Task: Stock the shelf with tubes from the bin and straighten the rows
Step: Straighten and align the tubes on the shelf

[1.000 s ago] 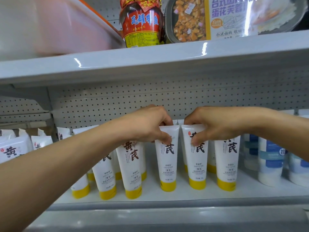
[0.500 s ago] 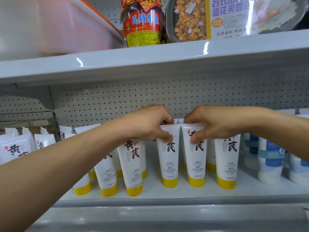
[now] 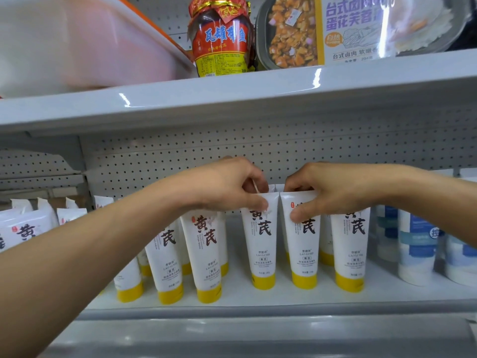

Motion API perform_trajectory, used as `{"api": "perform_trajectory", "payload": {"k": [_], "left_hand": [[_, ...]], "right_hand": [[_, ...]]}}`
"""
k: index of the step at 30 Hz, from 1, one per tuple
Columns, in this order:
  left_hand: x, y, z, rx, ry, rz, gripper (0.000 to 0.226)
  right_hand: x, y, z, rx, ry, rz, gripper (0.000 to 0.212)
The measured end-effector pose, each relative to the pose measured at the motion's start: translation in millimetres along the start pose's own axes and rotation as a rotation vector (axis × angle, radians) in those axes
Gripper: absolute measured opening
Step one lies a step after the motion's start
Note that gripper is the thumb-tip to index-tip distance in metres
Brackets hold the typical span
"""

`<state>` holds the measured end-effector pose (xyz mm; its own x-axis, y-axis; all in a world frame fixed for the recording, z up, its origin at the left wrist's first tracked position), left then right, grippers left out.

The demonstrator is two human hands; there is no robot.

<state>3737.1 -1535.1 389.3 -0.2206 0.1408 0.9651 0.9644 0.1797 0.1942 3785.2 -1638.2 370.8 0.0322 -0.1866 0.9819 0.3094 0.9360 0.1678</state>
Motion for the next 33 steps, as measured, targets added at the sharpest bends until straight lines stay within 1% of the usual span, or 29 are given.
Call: {"api": "perform_trajectory", "payload": {"k": [2, 4, 5, 7, 9, 11, 13, 15, 17, 19, 22, 25, 28, 33], "left_hand": [[24, -4, 7, -0.014, -0.072, -0.072, 0.025], [48, -8, 19, -0.015, -0.121, -0.143, 0.022], [54, -9, 28, -0.006, -0.138, -0.151, 0.020], [59, -7, 45, 0.007, -0.160, -0.114, 0.018], [52, -1, 62, 0.016, -0.141, -0.019, 0.021], [40, 5, 72, 0.021, -0.080, 0.100, 0.029], [28, 13, 76, 0.014, -0.020, 0.169, 0.035], [15, 20, 77, 0.004, -0.008, 0.231, 0.035], [4, 26, 76, -0.024, -0.010, 0.276, 0.030], [-2, 31, 74, -0.049, 0.018, 0.266, 0.025], [-4, 38, 76, -0.040, -0.007, 0.224, 0.021], [-5, 43, 76, -0.040, 0.000, 0.182, 0.021], [-5, 46, 74, -0.036, 0.013, 0.137, 0.026], [-7, 47, 70, -0.024, 0.015, 0.152, 0.024]], "right_hand": [[9, 1, 3, 0.034, 0.012, -0.085, 0.020], [19, 3, 8, 0.071, 0.037, -0.178, 0.018], [24, 5, 11, 0.088, 0.042, -0.219, 0.016], [35, 11, 14, 0.107, 0.038, -0.291, 0.012], [41, 21, 16, 0.118, 0.019, -0.318, 0.012], [43, 34, 18, 0.129, 0.006, -0.297, 0.015], [40, 49, 18, 0.113, -0.007, -0.249, 0.019], [35, 63, 17, 0.084, -0.012, -0.185, 0.023], [25, 75, 16, 0.056, -0.010, -0.101, 0.027], [13, 84, 14, 0.037, -0.001, -0.019, 0.026], [2, 92, 11, 0.018, 0.003, 0.027, 0.016], [-2, 95, 8, 0.004, 0.011, 0.044, 0.012], [-2, 94, 7, 0.010, 0.033, 0.045, 0.010], [-3, 94, 8, 0.022, 0.039, 0.041, 0.011]]}}
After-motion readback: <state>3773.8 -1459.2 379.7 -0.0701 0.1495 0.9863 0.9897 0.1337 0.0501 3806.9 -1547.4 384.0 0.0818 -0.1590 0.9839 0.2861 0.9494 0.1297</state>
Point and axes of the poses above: each hand's wrist, its own y-axis towards the middle knuckle, its own x-axis out of the back of the hand, z = x × y, the point moved 9 cm from there along y, towards the middle knuckle, and after that the axes turned 15 degrees about x, right-handed, at the moved point
